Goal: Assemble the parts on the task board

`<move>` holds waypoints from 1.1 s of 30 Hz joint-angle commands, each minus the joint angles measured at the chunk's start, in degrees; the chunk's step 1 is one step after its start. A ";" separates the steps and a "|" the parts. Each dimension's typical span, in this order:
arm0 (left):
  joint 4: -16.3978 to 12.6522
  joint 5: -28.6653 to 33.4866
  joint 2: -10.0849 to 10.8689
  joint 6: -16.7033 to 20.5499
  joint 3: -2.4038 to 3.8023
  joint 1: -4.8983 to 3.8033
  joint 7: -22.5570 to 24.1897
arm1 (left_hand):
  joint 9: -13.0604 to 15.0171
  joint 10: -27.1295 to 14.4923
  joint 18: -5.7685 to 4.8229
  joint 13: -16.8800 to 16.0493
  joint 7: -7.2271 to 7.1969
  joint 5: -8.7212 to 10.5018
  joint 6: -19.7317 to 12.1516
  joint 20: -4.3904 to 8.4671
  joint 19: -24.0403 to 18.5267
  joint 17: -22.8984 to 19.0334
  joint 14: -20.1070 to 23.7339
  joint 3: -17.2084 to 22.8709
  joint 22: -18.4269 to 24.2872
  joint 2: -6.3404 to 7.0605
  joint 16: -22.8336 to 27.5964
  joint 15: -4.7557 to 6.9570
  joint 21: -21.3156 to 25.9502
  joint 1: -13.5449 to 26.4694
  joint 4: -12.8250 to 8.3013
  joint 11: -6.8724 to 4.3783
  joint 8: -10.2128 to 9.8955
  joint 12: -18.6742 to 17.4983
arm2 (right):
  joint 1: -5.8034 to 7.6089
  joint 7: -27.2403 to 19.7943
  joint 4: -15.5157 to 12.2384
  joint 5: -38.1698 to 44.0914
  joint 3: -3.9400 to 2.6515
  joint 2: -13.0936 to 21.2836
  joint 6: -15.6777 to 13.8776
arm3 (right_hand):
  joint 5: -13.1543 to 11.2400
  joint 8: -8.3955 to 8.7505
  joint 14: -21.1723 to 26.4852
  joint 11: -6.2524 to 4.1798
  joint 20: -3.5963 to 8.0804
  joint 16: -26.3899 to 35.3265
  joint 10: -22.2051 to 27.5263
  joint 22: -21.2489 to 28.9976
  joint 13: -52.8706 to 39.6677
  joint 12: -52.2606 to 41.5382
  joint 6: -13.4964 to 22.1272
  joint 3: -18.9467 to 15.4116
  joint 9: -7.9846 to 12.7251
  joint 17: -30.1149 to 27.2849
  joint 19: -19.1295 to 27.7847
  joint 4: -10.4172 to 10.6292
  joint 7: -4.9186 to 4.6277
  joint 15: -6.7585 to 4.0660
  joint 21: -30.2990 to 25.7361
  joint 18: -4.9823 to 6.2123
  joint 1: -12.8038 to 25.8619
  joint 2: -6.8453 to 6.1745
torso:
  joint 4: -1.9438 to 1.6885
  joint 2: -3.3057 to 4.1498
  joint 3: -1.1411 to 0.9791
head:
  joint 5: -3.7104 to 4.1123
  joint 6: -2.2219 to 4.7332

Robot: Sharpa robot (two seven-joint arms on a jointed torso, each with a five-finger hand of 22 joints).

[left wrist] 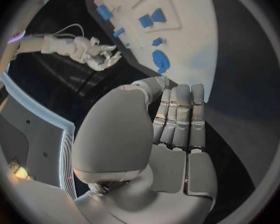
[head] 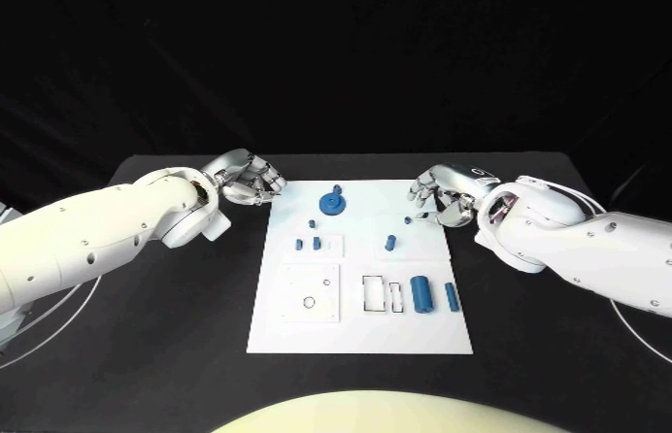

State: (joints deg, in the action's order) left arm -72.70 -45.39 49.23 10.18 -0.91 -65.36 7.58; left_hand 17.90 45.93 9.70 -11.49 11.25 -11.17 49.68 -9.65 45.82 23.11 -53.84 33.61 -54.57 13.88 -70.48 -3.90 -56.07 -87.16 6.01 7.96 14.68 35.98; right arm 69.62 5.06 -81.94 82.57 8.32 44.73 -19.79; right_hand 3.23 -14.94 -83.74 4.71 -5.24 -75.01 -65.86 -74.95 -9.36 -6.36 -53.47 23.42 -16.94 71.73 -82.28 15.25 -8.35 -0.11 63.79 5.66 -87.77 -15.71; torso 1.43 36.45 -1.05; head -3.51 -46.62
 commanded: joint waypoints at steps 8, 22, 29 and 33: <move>-6.99 28.75 3.28 -0.67 0.05 -0.08 11.89 | 0.57 2.33 0.81 -0.18 -0.61 -0.04 1.66 0.25 -0.96 -0.58 0.67 0.24 -0.16 -0.17 0.82 0.38 0.61 1.71 -1.01 -0.62 1.69 2.12 | -0.75 5.74 2.27 12.84 0.03 -2.35 -0.31 | 0.18 0.63 -2.75 0.29 0.01 -0.46 0.21 -2.84 0.81 1.08 -0.46 0.41 0.13 0.10 -0.22 -0.16 -0.12 0.40 0.20 -1.02 1.08 -0.87 | -0.10 -0.01 0.06 | 0.77 0.07; -8.86 33.43 4.14 -1.07 0.03 -0.05 13.48 | 0.85 2.83 0.79 -0.61 -0.80 -0.03 1.83 0.28 -1.22 -0.40 0.95 -0.10 -0.07 -0.38 0.56 0.49 0.99 2.26 -1.39 -0.86 2.25 3.29 | -2.58 4.72 3.03 12.36 0.12 -4.91 2.57 | 0.23 0.49 -3.08 -0.18 0.06 -1.96 -2.58 -4.28 1.17 0.82 -2.05 1.97 -0.07 1.43 -0.80 -1.18 0.29 0.14 2.51 -1.34 1.29 -0.55 | -0.03 0.04 0.01 | 0.17 -0.22; -8.98 33.64 4.18 -1.10 0.03 -0.06 13.46 | 0.90 2.69 0.80 -0.66 -0.82 -0.06 1.82 0.30 -1.23 -0.37 1.02 -0.09 -0.06 -0.44 0.53 0.52 1.03 2.22 -1.54 -0.88 2.34 3.41 | -2.87 4.74 3.96 11.95 0.12 -5.75 3.38 | 0.24 0.27 -3.10 -0.46 0.25 -2.30 -3.68 -4.70 1.43 1.10 -3.07 3.37 -0.29 1.59 -0.86 -1.63 0.59 -0.09 2.94 -1.39 1.61 -0.27 | -0.04 0.00 0.06 | 0.28 -0.21; -9.19 33.68 4.19 -1.19 0.03 -0.06 13.41 | 0.91 2.60 0.80 -0.67 -0.82 -0.07 1.79 0.31 -1.23 -0.36 1.04 -0.09 -0.06 -0.46 0.52 0.52 1.04 2.23 -1.58 -0.87 2.37 3.44 | -3.05 5.14 4.82 12.11 0.15 -6.31 3.91 | 0.25 0.23 -3.14 -0.59 0.37 -2.66 -4.29 -5.37 1.70 1.47 -3.63 5.02 -0.43 1.86 -1.13 -2.20 0.70 -0.21 4.06 -1.59 1.67 0.28 | -0.07 -0.02 0.05 | 0.35 -0.21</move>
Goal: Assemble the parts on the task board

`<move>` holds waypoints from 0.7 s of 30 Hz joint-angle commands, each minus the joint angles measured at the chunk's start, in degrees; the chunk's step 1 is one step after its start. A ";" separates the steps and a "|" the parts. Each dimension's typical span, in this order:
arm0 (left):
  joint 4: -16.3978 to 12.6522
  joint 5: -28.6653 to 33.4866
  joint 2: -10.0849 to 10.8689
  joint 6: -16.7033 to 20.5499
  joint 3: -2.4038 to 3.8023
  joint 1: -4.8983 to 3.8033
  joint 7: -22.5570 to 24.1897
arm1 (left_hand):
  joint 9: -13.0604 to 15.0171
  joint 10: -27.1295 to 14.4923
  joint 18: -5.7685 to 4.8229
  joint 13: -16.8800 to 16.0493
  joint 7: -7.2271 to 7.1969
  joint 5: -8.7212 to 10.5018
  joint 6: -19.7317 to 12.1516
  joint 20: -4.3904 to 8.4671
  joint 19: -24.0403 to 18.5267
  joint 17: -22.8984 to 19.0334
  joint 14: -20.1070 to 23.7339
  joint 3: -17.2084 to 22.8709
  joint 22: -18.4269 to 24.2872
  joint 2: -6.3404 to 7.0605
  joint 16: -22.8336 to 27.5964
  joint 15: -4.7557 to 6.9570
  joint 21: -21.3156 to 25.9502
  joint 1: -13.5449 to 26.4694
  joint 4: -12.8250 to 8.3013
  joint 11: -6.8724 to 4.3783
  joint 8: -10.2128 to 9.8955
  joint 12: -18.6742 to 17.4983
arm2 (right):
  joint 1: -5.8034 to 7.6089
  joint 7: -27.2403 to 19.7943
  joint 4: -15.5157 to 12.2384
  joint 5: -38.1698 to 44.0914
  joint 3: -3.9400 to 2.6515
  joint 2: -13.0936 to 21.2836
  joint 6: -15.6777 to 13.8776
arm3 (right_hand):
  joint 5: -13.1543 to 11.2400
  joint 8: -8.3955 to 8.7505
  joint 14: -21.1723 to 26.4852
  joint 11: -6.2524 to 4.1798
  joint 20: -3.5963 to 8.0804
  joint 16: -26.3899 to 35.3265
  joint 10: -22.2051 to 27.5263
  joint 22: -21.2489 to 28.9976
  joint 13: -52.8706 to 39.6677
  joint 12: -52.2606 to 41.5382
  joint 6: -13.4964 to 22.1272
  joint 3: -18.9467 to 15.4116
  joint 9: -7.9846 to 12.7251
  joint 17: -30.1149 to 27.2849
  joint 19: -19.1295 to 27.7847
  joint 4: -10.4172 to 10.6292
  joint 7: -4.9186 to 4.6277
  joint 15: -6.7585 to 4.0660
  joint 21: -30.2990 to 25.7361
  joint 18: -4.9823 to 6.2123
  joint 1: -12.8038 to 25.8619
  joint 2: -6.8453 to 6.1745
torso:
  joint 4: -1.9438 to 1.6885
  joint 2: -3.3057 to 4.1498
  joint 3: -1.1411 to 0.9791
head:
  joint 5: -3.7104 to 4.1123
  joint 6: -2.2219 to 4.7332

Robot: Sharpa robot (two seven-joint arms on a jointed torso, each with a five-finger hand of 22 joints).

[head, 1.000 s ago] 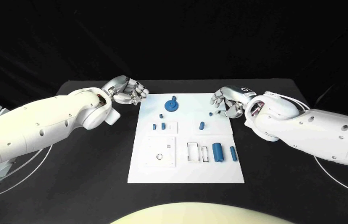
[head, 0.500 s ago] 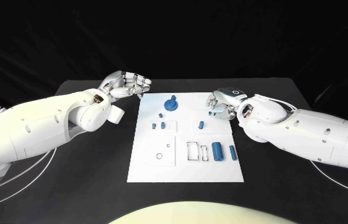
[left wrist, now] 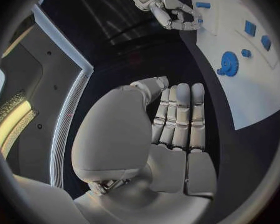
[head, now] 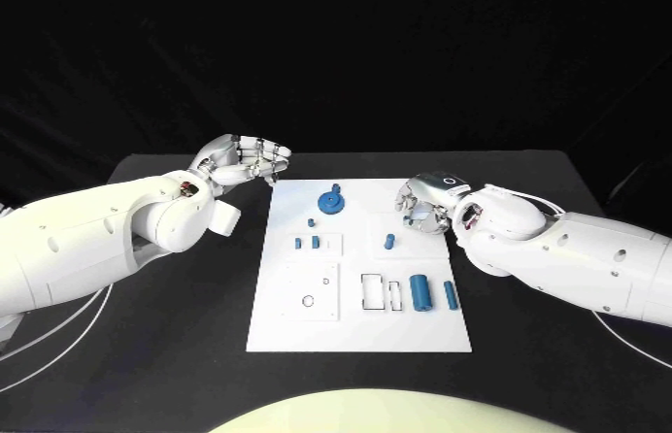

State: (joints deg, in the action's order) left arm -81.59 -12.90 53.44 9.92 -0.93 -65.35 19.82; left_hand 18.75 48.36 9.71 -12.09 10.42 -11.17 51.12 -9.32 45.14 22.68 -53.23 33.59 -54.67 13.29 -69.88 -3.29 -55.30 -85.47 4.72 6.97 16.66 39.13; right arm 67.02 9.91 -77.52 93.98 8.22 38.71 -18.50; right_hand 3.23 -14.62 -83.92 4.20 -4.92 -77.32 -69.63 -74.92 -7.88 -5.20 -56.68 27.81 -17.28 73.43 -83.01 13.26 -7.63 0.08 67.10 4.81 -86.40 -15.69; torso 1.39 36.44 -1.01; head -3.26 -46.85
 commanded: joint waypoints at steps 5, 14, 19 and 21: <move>-0.54 1.20 0.02 -0.98 0.04 -0.07 1.09 | 0.06 0.17 0.80 -0.07 0.01 -0.07 0.36 -0.03 -0.55 0.06 0.42 -0.07 0.03 0.14 -0.09 -0.09 0.28 0.54 -0.30 0.12 0.38 0.29 | -0.63 0.81 1.08 1.12 0.28 -0.63 2.87 | 0.25 -0.07 -3.02 -0.12 0.09 -0.74 -0.91 -6.05 0.48 0.73 -0.80 2.45 -0.21 0.44 -0.67 -0.96 0.03 -0.47 1.81 -0.92 0.54 0.71 | -0.01 0.01 0.04 | 0.08 0.05; -0.58 1.19 0.13 -0.91 0.04 -0.07 0.75 | 0.08 0.04 0.79 -0.09 0.03 -0.07 0.33 -0.02 -0.55 0.08 0.45 -0.08 0.03 0.08 -0.11 -0.11 0.30 0.61 -0.31 0.14 0.42 0.32 | -0.73 3.11 1.33 4.17 0.31 -0.81 -0.54 | 0.17 0.06 -2.99 0.19 -0.01 -1.02 -0.24 -6.48 1.01 1.52 -1.08 3.80 -0.44 0.50 -0.64 -1.92 -0.20 -0.19 2.12 -0.98 2.54 -0.15 | 0.01 -0.01 -0.03 | 0.16 -0.04; -0.40 1.17 0.20 -0.99 0.04 -0.07 0.35 | 0.11 -0.21 0.78 -0.12 0.08 -0.07 0.18 -0.02 -0.55 0.12 0.50 -0.11 0.03 0.02 -0.17 -0.14 0.35 0.75 -0.36 0.20 0.46 0.41 | -0.74 3.19 1.10 4.13 0.32 -0.69 -1.02 | 0.14 0.42 -3.05 0.73 -0.61 -1.73 2.81 -6.31 1.68 1.69 -0.87 3.51 -0.51 1.11 -0.16 -3.07 -0.36 0.16 1.12 -0.84 4.34 -1.00 | 0.08 -0.03 0.00 | 0.13 -0.14; -0.38 1.15 0.21 -1.05 0.04 -0.07 0.22 | 0.12 -0.34 0.77 -0.13 0.10 -0.07 0.11 -0.03 -0.56 0.13 0.53 -0.12 0.04 0.00 -0.19 -0.16 0.37 0.82 -0.38 0.22 0.47 0.44 | -0.75 3.11 1.06 3.92 0.32 -0.67 -0.82 | 0.13 0.45 -3.02 0.74 -0.66 -1.68 2.98 -6.32 1.71 1.66 -0.86 3.38 -0.52 1.01 -0.14 -3.20 -0.37 0.18 1.10 -0.83 4.51 -1.02 | 0.08 -0.04 0.00 | 0.12 -0.15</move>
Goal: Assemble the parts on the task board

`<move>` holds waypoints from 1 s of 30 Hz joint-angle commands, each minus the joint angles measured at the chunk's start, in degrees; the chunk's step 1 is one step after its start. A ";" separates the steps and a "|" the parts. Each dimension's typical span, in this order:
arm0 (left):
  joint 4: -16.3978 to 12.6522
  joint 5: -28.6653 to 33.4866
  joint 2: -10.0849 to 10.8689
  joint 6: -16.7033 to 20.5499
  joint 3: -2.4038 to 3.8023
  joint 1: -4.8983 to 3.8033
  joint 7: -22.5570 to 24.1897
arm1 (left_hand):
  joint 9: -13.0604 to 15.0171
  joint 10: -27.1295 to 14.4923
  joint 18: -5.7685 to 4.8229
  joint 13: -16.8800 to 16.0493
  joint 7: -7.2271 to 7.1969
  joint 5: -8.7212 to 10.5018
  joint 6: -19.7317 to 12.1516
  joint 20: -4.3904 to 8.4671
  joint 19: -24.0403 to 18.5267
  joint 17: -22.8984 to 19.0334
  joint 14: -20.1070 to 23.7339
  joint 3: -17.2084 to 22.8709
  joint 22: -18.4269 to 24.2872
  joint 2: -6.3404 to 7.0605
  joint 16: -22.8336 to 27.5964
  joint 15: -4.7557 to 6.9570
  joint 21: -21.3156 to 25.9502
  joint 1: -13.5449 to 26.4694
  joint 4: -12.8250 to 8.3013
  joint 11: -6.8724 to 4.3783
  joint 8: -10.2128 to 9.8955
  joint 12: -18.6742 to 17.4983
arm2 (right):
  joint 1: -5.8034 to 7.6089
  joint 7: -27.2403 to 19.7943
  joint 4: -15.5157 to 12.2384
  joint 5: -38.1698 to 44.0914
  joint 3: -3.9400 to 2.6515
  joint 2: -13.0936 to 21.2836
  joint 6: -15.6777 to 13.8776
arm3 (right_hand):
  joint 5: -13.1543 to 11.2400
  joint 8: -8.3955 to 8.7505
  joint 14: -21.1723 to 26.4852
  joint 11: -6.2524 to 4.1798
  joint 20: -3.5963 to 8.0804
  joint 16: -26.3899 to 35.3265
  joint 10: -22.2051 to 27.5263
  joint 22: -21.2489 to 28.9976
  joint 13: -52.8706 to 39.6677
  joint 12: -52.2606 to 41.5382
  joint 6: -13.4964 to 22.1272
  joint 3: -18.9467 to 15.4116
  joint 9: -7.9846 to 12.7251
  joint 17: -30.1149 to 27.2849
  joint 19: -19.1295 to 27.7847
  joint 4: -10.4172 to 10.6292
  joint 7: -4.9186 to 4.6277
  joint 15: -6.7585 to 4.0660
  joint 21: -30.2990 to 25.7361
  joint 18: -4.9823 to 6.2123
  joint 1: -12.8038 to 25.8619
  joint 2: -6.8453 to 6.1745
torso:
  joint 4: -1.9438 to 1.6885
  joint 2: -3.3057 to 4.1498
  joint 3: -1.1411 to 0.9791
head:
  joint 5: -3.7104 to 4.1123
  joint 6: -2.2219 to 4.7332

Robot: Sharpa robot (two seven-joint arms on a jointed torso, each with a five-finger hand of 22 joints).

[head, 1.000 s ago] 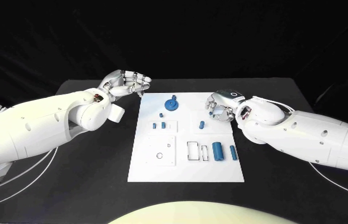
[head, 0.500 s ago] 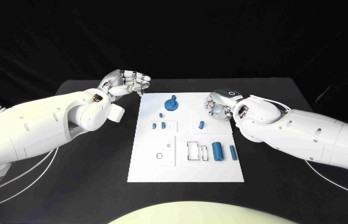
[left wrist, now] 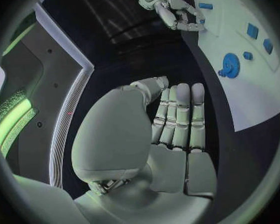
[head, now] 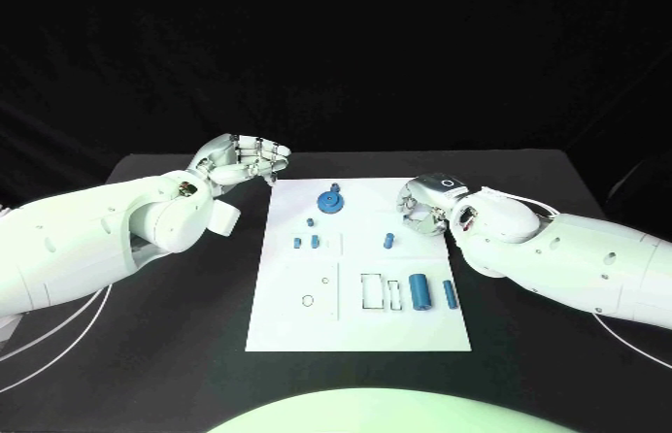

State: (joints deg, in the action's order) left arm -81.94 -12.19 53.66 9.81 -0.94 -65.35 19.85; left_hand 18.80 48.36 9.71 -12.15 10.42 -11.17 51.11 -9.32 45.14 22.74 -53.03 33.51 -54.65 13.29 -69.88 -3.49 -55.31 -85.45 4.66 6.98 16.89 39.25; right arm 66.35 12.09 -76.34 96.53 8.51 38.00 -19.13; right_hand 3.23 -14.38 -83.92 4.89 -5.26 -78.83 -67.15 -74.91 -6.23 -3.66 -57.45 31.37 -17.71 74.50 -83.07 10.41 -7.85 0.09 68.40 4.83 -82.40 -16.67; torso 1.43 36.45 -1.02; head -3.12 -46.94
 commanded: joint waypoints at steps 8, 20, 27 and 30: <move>-0.02 0.17 -0.08 -1.02 0.05 -0.07 -0.39 | 0.11 -0.87 0.76 -0.16 0.19 -0.06 -0.27 -0.07 -0.51 0.29 0.24 -0.12 0.05 -0.20 -0.58 -0.05 0.49 1.13 -0.40 0.32 0.33 0.58 | -0.08 -0.04 -0.18 -0.58 0.04 0.04 1.37 | 0.19 -0.12 -3.05 -0.67 -0.23 -0.69 -1.95 -7.11 -0.61 -1.56 -1.29 0.80 -0.46 0.31 -0.50 -1.70 0.44 -0.33 1.21 -1.00 0.84 1.23 | -0.01 0.00 -0.02 | 0.00 -0.18; 0.02 0.08 -0.12 -1.02 0.05 -0.07 -0.75 | 0.13 -1.08 0.76 -0.22 0.25 -0.08 -0.49 -0.10 -0.46 0.40 0.24 -0.09 0.06 -0.37 -0.77 -0.09 0.53 1.27 -0.42 0.36 0.35 0.75 | -0.25 0.15 -0.61 -1.94 0.04 -0.08 3.77 | 0.17 -2.10 -2.95 -2.57 1.25 -0.66 -7.53 -8.73 -2.62 -3.50 -5.46 4.74 -2.35 -0.06 -1.46 -6.58 1.46 -2.00 4.21 -1.53 0.02 5.05 | 0.04 -0.04 0.04 | 0.06 -0.47; 0.02 -0.08 -0.14 -1.00 0.05 -0.07 -0.83 | 0.13 -1.08 0.76 -0.22 0.25 -0.08 -0.49 -0.10 -0.46 0.40 0.24 -0.09 0.06 -0.37 -0.77 -0.09 0.53 1.27 -0.42 0.36 0.35 0.75 | -0.45 1.81 -0.72 -0.83 0.04 -0.15 2.70 | 0.18 -2.16 -2.96 -2.60 1.32 -0.70 -7.76 -9.03 -2.84 -3.42 -5.63 5.17 -2.61 -0.05 -1.65 -7.46 1.42 -2.09 4.79 -1.64 0.08 5.39 | -0.01 -0.05 0.06 | 0.06 -0.46; 0.02 -0.18 -0.15 -0.95 0.05 -0.07 -0.89 | 0.13 -1.22 0.77 -0.27 0.31 -0.09 -0.71 -0.11 -0.41 0.48 0.26 -0.07 0.06 -0.41 -0.90 -0.11 0.55 1.29 -0.54 0.39 0.35 0.90 | -0.49 2.77 -0.69 -0.19 0.04 -0.12 1.67 | 0.18 -2.15 -2.96 -2.59 1.34 -0.70 -7.77 -9.15 -2.88 -3.38 -5.63 5.30 -2.66 -0.07 -1.74 -7.69 1.41 -2.09 5.07 -1.69 0.09 5.45 | -0.01 -0.07 0.06 | 0.07 -0.46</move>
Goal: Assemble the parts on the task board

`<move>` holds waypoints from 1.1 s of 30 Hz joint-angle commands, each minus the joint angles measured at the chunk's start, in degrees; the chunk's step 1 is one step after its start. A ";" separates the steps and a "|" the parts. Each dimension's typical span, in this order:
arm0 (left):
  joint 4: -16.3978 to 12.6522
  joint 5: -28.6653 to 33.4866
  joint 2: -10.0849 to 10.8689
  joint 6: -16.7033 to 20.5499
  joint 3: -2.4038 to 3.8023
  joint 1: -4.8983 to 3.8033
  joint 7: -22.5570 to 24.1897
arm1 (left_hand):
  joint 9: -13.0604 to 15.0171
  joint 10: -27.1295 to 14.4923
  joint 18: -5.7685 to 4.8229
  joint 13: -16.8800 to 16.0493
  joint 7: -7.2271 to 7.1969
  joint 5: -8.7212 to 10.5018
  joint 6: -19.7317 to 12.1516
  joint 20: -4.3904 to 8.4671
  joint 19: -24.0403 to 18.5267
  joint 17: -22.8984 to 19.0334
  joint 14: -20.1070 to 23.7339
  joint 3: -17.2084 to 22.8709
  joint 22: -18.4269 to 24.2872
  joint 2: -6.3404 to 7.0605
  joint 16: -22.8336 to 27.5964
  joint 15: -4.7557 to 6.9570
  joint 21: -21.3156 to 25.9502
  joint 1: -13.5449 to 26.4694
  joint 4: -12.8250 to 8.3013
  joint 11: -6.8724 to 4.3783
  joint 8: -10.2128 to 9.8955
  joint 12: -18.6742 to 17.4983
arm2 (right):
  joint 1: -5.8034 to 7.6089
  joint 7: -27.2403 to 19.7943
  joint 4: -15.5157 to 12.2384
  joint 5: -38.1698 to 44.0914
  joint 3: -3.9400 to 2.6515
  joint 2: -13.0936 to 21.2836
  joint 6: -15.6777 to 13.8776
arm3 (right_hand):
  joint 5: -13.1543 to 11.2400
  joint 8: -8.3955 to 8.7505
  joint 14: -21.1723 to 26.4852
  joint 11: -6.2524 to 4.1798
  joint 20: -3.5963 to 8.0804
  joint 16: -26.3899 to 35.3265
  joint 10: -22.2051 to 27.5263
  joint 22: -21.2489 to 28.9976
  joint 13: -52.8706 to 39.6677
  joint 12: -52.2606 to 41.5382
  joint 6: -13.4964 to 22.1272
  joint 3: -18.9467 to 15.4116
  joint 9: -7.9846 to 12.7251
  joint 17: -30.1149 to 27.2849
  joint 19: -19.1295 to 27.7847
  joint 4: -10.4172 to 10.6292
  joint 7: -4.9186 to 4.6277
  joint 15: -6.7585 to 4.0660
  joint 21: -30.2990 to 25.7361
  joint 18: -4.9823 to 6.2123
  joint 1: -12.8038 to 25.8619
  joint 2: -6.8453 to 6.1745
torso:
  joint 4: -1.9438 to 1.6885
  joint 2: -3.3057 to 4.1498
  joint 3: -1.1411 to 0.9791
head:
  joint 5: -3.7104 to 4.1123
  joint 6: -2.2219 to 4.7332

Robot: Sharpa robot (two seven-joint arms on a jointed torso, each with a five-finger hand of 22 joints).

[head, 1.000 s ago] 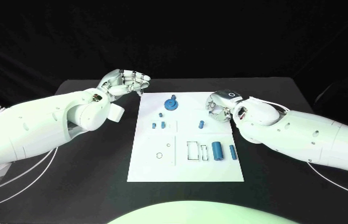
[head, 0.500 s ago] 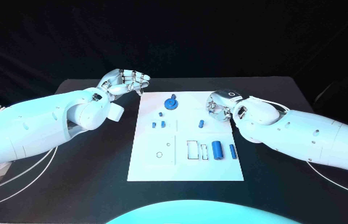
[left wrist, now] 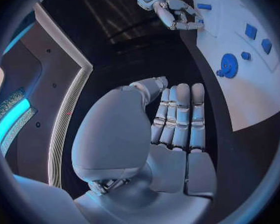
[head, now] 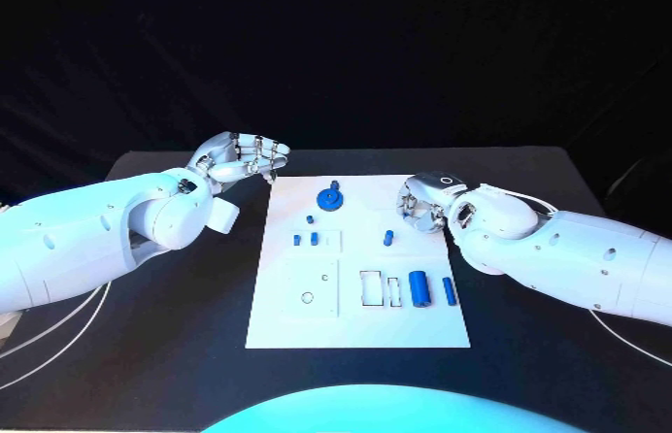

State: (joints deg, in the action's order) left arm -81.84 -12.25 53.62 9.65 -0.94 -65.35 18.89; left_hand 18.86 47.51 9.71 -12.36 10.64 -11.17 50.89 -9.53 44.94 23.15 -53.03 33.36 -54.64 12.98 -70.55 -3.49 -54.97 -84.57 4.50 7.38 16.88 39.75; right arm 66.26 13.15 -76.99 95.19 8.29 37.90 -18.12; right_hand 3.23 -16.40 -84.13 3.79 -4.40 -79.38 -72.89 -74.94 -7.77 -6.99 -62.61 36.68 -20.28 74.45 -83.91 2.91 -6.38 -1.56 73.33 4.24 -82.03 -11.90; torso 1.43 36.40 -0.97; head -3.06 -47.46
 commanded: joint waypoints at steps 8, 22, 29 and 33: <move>0.07 -0.37 -0.09 -0.83 0.05 -0.07 -0.06 | 0.05 -0.74 0.75 -0.10 0.24 -0.12 -0.95 0.06 -0.19 0.16 0.39 0.09 0.05 -0.08 -0.33 -0.20 0.28 0.59 -0.48 0.12 0.27 0.56 | -0.22 2.29 -0.66 0.97 0.18 0.58 -3.25 | 0.17 -0.15 -2.75 -1.47 0.49 -0.16 -2.09 -9.32 -1.40 0.00 -0.54 0.12 -0.18 -0.03 -1.06 -0.47 -0.09 -0.44 0.64 -1.19 -0.15 0.73 | 0.06 -0.05 0.02 | -0.01 0.15; 0.69 -0.64 0.02 -0.86 0.05 -0.07 -0.12 | -0.01 -1.34 0.75 -0.17 0.47 -0.19 -1.75 -0.02 -0.16 0.26 0.58 0.20 0.04 -0.05 -0.46 -0.33 0.36 0.66 -0.77 0.31 0.11 0.81 | 1.48 0.64 -4.77 -3.81 -0.61 3.72 -8.46 | 0.19 -0.10 -2.83 -1.44 0.50 -0.35 -2.12 -9.67 -1.47 0.14 -0.53 0.45 -0.30 0.19 -1.33 -0.78 -0.12 -0.42 1.48 -1.35 0.08 1.00 | 0.05 0.04 -0.03 | 0.28 0.51; 0.60 -0.79 0.10 -0.76 0.05 -0.07 -0.10 | -0.07 -1.56 0.74 -0.20 0.58 -0.20 -2.20 -0.06 -0.13 0.31 0.63 0.25 0.03 -0.05 -0.52 -0.40 0.38 0.73 -0.87 0.40 -0.03 0.95 | 1.72 -0.63 -9.42 -6.79 -0.83 5.64 -9.89 | 0.18 -0.07 -2.84 -1.42 0.50 -0.39 -2.11 -9.71 -1.49 0.19 -0.50 0.53 -0.33 0.23 -1.35 -0.88 -0.14 -0.41 1.56 -1.36 0.14 1.03 | 0.07 0.06 -0.07 | -0.15 0.42; 0.26 -0.82 0.04 -0.71 0.05 -0.06 -0.02 | -0.07 -1.56 0.74 -0.20 0.58 -0.20 -2.20 -0.06 -0.13 0.31 0.63 0.25 0.03 -0.05 -0.52 -0.40 0.38 0.73 -0.87 0.40 -0.03 0.95 | 1.27 -1.30 -13.30 -7.21 -0.87 5.89 -10.30 | 0.18 -0.04 -2.84 -1.41 0.50 -0.37 -2.09 -9.72 -1.50 0.24 -0.47 0.58 -0.35 0.19 -1.35 -0.98 -0.15 -0.41 1.54 -1.36 0.17 1.02 | 0.11 -0.01 -0.08 | -0.77 0.38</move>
State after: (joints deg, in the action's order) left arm -81.29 -12.76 53.76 9.62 -0.94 -65.35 18.50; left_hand 18.85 46.27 9.70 -12.49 11.36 -11.17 49.14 -9.53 44.94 23.40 -52.61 33.52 -54.63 12.98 -70.79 -3.91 -54.97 -84.58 4.02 7.79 16.87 40.41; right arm 67.76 13.54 -89.15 89.57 7.43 43.82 -26.95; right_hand 3.30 -16.15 -84.14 3.99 -4.20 -79.38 -73.10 -74.92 -9.36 -6.78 -62.80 37.33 -20.53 74.62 -84.11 2.25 -6.57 -1.55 74.66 3.50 -81.87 -11.29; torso 1.49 36.43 -1.04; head -3.43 -47.03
